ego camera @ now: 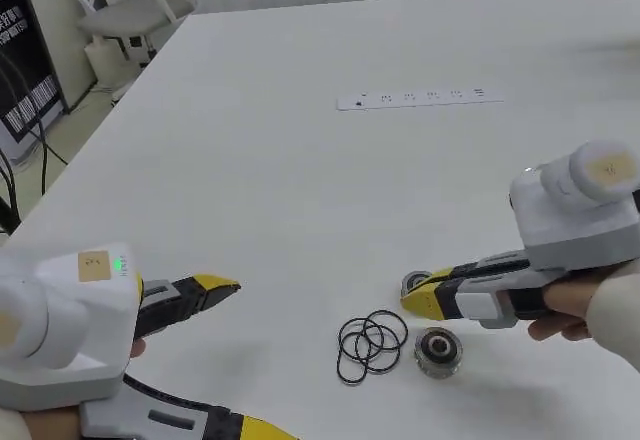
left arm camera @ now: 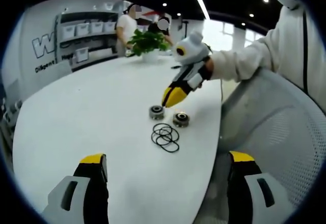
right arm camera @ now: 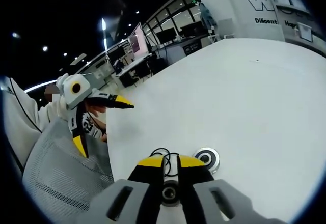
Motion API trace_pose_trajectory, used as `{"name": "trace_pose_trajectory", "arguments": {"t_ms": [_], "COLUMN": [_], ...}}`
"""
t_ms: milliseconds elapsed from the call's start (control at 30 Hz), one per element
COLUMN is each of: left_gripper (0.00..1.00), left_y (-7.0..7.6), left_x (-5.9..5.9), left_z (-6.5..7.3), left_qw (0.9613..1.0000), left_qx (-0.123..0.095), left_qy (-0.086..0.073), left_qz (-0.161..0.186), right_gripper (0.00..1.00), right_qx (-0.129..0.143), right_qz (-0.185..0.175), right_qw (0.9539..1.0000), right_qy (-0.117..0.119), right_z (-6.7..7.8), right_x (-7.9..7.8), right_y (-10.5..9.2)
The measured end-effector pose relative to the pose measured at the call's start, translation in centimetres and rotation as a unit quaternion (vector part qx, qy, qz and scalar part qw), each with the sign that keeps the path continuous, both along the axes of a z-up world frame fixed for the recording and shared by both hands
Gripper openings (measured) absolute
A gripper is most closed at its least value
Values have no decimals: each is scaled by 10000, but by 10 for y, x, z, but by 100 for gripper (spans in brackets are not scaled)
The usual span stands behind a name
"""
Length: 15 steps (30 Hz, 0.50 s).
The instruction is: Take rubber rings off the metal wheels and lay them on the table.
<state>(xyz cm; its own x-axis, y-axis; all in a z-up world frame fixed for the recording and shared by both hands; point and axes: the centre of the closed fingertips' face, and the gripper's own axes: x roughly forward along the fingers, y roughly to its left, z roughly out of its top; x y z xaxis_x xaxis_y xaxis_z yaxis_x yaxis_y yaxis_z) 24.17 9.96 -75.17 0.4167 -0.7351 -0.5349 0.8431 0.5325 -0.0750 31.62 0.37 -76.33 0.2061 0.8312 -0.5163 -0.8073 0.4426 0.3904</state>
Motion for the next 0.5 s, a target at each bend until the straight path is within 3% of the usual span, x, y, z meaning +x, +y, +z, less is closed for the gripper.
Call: {"name": "trace_pose_trajectory", "arguments": {"t_ms": [500], "left_gripper": [100], "left_y": [0], "left_x": [0], "left_z": [1], "left_qw": [10000], "left_qx": [-20], "left_qy": [9], "left_qz": [44], "right_gripper": [17], "right_qx": [277], "right_qz": [-196], "right_qw": [9981], "right_qy": [-522], "right_z": [42], "right_x": [16], "right_y": [-17]}}
